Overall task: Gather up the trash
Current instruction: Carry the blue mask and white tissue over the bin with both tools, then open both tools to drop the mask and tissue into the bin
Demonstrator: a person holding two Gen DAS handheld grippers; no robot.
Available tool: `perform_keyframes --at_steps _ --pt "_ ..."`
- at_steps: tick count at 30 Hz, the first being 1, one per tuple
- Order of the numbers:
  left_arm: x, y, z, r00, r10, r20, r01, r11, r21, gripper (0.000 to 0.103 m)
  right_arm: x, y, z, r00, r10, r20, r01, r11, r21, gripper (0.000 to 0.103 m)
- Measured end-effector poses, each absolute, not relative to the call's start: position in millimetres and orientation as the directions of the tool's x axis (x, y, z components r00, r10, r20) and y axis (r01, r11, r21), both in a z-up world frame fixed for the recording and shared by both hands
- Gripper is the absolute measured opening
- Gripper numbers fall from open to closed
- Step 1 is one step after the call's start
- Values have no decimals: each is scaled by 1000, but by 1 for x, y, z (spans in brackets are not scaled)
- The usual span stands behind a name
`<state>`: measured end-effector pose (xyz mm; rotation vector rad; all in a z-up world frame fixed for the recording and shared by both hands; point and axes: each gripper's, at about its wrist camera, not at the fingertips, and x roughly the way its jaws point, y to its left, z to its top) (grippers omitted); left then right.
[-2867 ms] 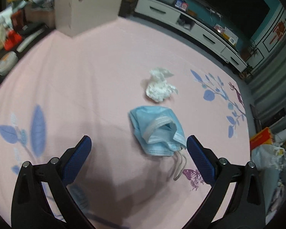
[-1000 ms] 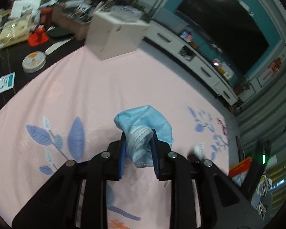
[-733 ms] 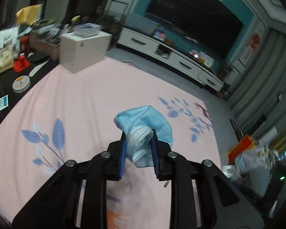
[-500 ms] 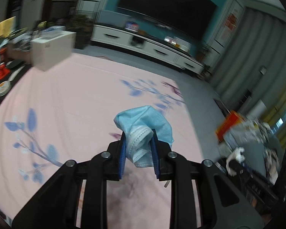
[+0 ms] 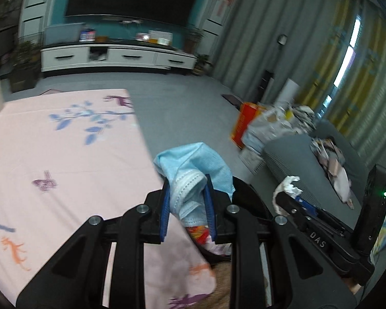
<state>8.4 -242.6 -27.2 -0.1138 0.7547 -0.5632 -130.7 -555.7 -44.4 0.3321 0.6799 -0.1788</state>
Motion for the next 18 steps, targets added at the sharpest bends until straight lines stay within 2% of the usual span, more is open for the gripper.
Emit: perform_keyframes --at_steps 9,18 --pt "9 -329 -67 438 -552 -710 515 801 -306 25 -129 -598 -82 710 -4 -704 320 893 318 30" --pt "26 -363 -108 359 -530 -768 515 799 -310 25 -112 -611 -121 650 23 -760 354 875 329 30"
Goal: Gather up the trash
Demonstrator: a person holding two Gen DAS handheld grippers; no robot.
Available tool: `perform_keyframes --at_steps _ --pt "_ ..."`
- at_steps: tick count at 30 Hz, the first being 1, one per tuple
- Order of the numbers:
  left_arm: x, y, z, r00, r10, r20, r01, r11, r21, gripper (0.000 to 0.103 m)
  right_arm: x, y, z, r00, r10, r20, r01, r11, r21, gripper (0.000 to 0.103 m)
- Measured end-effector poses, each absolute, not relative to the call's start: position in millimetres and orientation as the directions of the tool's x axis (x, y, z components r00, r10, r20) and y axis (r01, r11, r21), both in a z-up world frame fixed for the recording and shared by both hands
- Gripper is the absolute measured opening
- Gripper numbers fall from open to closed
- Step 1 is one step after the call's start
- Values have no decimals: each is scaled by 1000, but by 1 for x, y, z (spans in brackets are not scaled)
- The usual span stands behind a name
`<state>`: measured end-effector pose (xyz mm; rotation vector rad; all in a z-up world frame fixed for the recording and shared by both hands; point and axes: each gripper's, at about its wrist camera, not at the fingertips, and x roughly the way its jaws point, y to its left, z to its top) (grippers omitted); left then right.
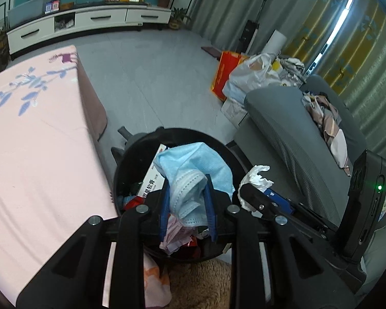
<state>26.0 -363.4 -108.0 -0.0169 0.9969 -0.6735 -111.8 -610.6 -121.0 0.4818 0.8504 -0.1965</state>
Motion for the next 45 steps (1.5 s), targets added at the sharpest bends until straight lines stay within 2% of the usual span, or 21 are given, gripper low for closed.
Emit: perform_keyframes --at_steps 15,18,20,24,25,26,27,28,31,38,45 --pt "49 -394 -167 286 -465 -838 515 812 -275 28 -97 -622 -160 578 62 -813 376 864 334 30" --pt "50 -396 -169 289 -456 -842 511 817 -267 32 -96 -624 -160 574 63 -817 379 863 333 37" --pt "49 -396 -167 297 -450 -842 515 818 -256 40 -98 -625 -156 583 52 -811 384 862 331 41" --pt "46 -389 -154 343 -443 -828 510 828 -231 68 -106 -632 -145 617 15 -787 405 851 334 66" --pt "45 -385 -148 352 -453 -819 507 828 -241 80 -109 -634 -142 630 14 -777 405 847 344 74" --pt "44 -380 -141 360 -463 -810 504 827 -249 87 -112 -635 -136 645 14 -764 401 845 355 77" --pt "43 -377 -137 366 -467 -805 502 827 -252 94 -115 -636 -132 656 13 -755 397 844 359 83" --pt "41 -372 -128 380 -472 -796 502 828 -251 97 -120 -635 -124 673 4 -740 391 847 360 88" --pt "33 -360 -107 412 -476 -777 513 826 -234 100 -129 -632 -104 707 -37 -706 381 861 336 99" --pt "9 -328 -64 494 -454 -742 509 842 -177 100 -153 -618 -60 775 -132 -618 350 904 246 100" --pt "-4 -309 -54 504 -427 -751 509 849 -142 100 -159 -609 -53 774 -144 -616 342 915 216 100"
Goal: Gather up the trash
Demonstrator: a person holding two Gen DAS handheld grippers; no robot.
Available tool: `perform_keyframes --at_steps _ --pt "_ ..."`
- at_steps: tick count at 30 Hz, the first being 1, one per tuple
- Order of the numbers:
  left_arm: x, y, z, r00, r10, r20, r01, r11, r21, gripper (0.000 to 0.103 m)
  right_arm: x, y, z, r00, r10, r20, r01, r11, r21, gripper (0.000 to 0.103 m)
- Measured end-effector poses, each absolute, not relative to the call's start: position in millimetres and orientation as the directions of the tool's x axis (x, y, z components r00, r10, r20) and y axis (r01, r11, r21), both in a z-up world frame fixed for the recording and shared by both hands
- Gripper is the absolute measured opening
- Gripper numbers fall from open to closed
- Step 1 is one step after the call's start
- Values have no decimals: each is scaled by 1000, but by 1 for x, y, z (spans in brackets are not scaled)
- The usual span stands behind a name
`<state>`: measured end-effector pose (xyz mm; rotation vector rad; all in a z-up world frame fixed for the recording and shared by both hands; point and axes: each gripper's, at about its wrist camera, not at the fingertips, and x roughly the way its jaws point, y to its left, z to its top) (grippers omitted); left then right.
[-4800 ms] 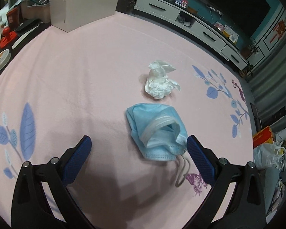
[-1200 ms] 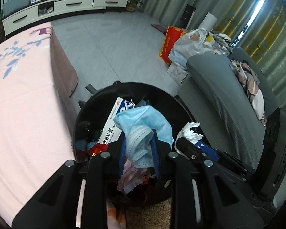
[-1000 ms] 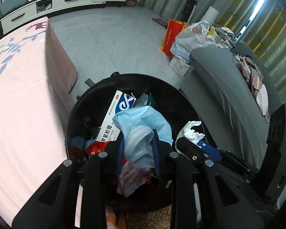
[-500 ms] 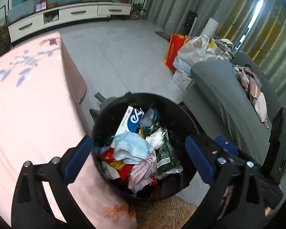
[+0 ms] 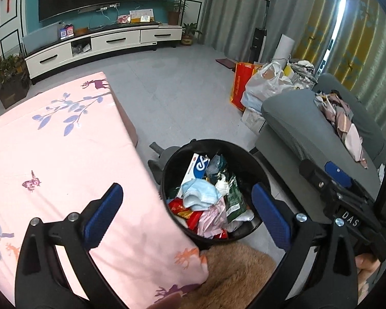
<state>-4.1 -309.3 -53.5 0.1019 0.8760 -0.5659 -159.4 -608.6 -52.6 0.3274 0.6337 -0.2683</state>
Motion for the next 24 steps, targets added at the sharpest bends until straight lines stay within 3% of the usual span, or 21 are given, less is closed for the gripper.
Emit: perform_keyframes --at_steps 24 --pt "-16 -294 -54 501 -405 -765 474 868 -149 100 -160 -584 -52 759 -146 -635 307 940 151 100"
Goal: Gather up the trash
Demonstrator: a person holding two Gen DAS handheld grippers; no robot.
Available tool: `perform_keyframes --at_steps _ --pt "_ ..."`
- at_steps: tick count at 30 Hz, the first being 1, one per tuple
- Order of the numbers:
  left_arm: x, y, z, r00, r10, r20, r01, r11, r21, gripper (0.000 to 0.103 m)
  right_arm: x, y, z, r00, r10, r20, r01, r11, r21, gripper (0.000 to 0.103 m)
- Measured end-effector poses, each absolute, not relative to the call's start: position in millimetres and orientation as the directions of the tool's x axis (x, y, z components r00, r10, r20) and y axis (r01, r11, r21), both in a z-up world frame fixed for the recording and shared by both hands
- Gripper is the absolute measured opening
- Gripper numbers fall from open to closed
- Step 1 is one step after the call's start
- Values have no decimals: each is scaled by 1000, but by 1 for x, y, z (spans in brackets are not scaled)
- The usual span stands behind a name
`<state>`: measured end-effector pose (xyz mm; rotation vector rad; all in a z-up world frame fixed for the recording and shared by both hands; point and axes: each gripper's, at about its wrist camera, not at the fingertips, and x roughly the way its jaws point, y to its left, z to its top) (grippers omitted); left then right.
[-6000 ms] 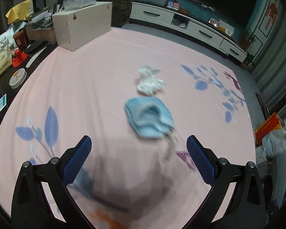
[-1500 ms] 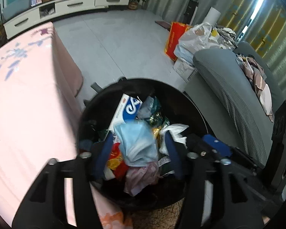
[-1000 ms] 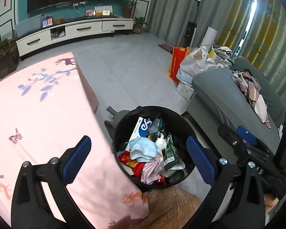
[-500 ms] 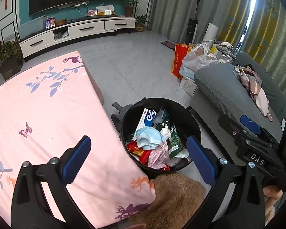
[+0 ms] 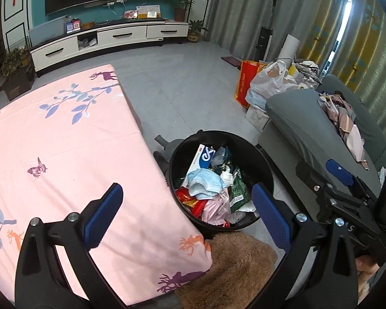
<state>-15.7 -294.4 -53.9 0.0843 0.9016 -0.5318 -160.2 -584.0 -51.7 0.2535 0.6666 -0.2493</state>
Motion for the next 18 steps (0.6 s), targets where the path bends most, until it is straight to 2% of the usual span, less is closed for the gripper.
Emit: perform_keyframes --at_steps 18 --pt "-23 -297 -59 477 -427 -768 502 850 -161 100 -157 -577 -53 754 -140 -642 293 946 138 100"
